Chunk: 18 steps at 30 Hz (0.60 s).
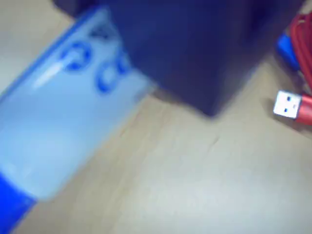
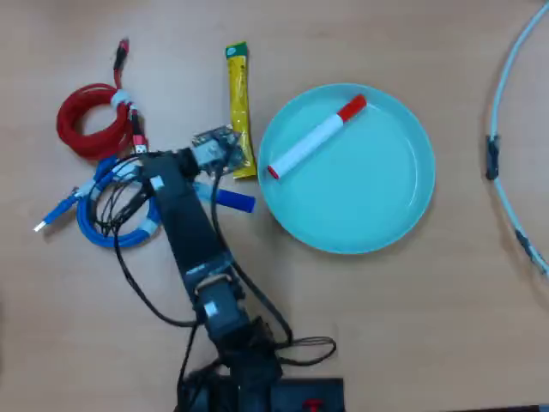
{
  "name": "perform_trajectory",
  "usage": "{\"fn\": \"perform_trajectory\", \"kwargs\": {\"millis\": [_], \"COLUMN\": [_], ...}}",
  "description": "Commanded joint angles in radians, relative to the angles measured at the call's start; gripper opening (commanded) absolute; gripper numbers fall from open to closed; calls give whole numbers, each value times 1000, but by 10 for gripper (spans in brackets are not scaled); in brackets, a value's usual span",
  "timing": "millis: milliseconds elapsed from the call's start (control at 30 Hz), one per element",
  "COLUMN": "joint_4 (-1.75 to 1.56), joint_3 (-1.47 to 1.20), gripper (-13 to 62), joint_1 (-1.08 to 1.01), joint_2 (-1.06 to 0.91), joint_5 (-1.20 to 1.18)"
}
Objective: Pick up the blue pen and put it in the green bowl
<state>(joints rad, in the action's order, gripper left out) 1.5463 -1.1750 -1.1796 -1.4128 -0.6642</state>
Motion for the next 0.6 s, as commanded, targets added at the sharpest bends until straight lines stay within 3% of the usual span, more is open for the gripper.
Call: {"fn": "perform_trajectory", "kwargs": {"millis": [0,567], "joint_4": [49,-28], "joint_3": [84,77], "gripper": [-75,-73], "joint_1": [-54,-552], "joint_2": [-84,-80], "joint_5": [17,255]}}
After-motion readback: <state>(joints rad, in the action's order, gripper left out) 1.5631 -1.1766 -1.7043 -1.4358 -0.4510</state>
